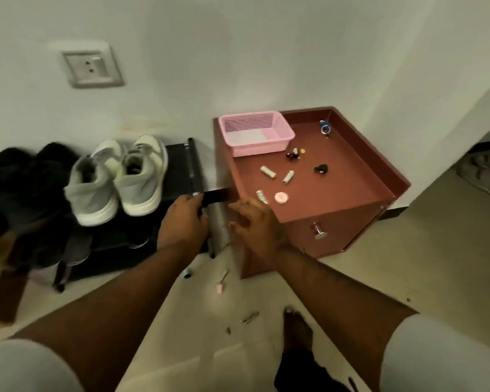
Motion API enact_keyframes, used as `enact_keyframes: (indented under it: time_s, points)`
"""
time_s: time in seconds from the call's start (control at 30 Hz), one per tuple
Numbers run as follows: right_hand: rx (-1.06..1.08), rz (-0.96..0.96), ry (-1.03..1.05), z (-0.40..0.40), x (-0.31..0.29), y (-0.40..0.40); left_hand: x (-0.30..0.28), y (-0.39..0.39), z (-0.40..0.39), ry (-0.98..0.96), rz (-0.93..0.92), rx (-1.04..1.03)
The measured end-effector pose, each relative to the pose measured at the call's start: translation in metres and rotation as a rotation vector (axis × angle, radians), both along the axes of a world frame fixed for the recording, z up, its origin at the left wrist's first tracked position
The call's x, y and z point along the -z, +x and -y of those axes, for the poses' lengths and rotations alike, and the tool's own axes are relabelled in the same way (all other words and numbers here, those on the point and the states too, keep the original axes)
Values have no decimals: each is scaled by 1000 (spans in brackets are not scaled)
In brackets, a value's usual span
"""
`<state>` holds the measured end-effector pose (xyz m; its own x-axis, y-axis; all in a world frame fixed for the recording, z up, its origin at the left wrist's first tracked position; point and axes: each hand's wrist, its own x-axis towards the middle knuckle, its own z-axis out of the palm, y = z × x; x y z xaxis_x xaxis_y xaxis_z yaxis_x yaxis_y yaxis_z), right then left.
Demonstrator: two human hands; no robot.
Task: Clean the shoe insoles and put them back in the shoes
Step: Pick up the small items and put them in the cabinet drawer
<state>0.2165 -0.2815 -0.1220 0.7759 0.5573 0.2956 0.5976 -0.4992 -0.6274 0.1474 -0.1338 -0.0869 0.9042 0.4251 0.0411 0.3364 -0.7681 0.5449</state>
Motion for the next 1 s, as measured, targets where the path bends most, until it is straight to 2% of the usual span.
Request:
enact_keyframes:
  time_s: [0.23,0.37,0.5,0.67,0.9,1.0]
  points:
    - [-214,-188,-212,-129,47,-108,65,-153,-121,8,-244,-185]
    - [-347,-250,-324,-217,104,-158,133,-231,-193,-17,-438,-317]
    - [-465,-268,-444,-295,167,-192,205,-289,-253,-87,-550,-408]
    - [-544,-251,-683,-346,261,-207,290,-313,-318,-132,-603,-484]
    - [-526,-204,-953,-353,385,-196,403,-293,-391,-155,-630,-503]
    - [-544,-101,-982,-351,402,-192,422,-280,-410,-164,-619,-510]
